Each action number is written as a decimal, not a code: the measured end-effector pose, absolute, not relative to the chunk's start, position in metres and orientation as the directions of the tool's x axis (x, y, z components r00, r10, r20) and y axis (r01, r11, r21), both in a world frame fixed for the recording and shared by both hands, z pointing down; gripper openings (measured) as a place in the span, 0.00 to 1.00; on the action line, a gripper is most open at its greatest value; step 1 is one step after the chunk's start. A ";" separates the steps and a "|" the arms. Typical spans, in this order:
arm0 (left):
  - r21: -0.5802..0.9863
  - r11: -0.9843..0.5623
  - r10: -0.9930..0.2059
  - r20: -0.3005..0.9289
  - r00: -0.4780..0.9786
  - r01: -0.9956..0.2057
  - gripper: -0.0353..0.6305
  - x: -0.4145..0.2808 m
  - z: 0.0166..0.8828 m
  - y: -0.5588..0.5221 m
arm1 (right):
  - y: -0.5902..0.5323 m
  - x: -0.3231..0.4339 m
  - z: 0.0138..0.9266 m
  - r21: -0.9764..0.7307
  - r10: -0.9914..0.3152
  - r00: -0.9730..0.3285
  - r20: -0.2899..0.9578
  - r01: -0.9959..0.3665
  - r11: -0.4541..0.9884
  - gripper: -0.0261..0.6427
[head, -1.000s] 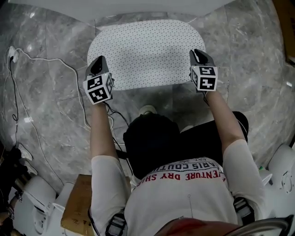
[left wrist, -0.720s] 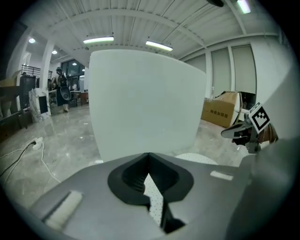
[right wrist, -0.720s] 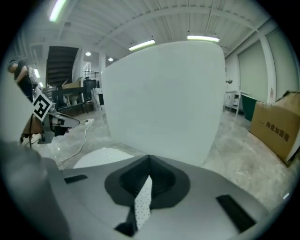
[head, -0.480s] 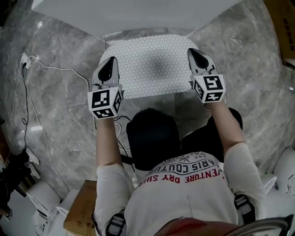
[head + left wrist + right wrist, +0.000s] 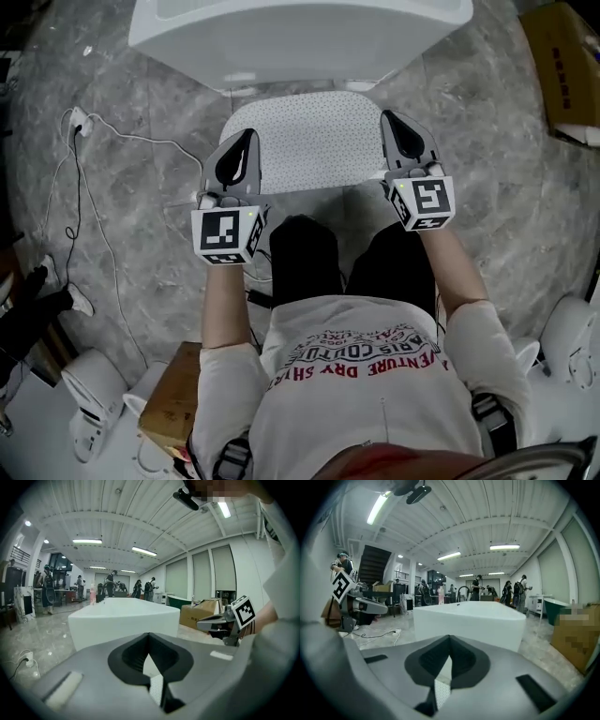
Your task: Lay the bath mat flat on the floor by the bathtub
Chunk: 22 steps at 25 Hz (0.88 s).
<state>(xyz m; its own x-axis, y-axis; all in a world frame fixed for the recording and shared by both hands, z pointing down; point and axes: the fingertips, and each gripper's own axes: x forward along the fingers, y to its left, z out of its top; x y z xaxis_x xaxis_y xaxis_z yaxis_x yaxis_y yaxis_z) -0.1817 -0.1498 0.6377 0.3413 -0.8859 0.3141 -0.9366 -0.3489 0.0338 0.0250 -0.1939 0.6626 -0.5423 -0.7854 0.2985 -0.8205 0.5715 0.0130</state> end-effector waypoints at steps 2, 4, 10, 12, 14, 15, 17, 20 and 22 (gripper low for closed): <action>0.040 -0.357 -0.884 0.308 0.351 -0.933 0.07 -0.177 0.593 -0.146 | -0.188 0.024 0.617 0.024 -0.780 -0.554 0.293 -0.811 0.585 0.05; 0.045 -0.374 -0.879 0.301 0.369 -0.926 0.07 -0.175 0.547 -0.145 | -0.185 0.018 0.568 0.042 -0.762 -0.584 0.280 -0.786 0.617 0.05; 0.056 -0.386 -0.884 0.262 0.387 -0.921 0.07 -0.175 0.404 -0.125 | -0.169 0.013 0.423 0.052 -0.752 -0.613 0.240 -0.766 0.641 0.05; 0.048 -0.394 -0.884 0.254 0.393 -0.918 0.07 -0.176 0.362 -0.120 | -0.167 0.013 0.377 0.033 -0.765 -0.606 0.216 -0.779 0.627 0.05; 0.041 -0.393 -0.887 0.245 0.391 -0.919 0.07 -0.180 0.323 -0.113 | -0.160 0.009 0.337 0.043 -0.767 -0.610 0.202 -0.776 0.629 0.05; 0.039 -0.390 -0.891 0.235 0.388 -0.920 0.07 -0.183 0.304 -0.109 | -0.156 0.006 0.320 0.052 -0.764 -0.616 0.193 -0.771 0.635 0.05; 0.031 -0.386 -0.900 0.206 0.384 -0.922 0.07 -0.187 0.270 -0.104 | -0.148 -0.001 0.289 0.055 -0.757 -0.630 0.172 -0.762 0.646 0.05; 0.007 -0.388 -0.911 0.148 0.385 -0.922 0.07 -0.190 0.229 -0.096 | -0.137 -0.005 0.253 0.048 -0.761 -0.635 0.133 -0.763 0.645 0.05; -0.007 -0.386 -0.918 0.103 0.383 -0.922 0.07 -0.192 0.209 -0.090 | -0.129 -0.005 0.235 0.056 -0.767 -0.632 0.110 -0.767 0.639 0.05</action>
